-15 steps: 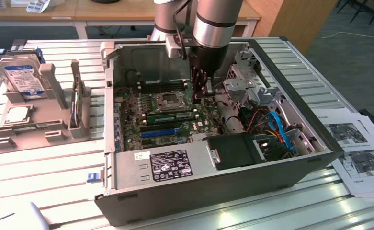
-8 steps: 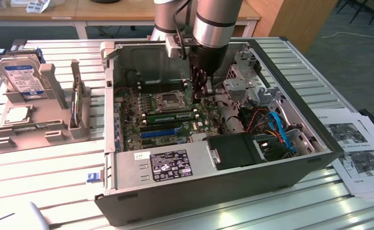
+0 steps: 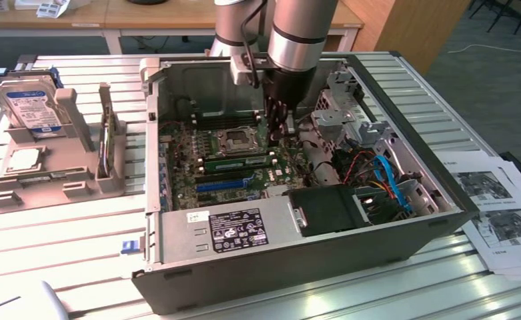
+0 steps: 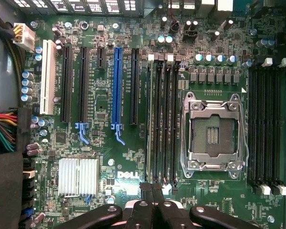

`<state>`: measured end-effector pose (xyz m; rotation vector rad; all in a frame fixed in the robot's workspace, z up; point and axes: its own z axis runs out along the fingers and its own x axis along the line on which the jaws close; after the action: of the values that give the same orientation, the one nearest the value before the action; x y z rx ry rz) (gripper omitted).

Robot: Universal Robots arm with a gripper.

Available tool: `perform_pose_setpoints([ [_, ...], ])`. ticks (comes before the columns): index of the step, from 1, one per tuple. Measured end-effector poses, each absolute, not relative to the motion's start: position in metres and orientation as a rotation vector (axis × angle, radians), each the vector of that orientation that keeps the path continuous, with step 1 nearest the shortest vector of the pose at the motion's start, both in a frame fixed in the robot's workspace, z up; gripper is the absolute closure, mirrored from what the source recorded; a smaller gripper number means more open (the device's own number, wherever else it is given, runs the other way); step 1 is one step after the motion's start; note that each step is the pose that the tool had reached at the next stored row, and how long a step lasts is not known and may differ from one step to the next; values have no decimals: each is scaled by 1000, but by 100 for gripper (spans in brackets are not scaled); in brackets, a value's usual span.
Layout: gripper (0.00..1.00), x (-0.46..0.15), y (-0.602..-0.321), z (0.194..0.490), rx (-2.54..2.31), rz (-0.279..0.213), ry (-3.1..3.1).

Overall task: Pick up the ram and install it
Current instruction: 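Press down the ram until it locks into place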

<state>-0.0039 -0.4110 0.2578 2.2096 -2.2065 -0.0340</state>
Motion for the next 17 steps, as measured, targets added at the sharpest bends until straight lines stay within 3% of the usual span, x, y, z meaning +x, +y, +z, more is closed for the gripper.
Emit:
perform_pose_setpoints([
  [17, 90, -4, -411, 241, 2209, -34, -2206],
])
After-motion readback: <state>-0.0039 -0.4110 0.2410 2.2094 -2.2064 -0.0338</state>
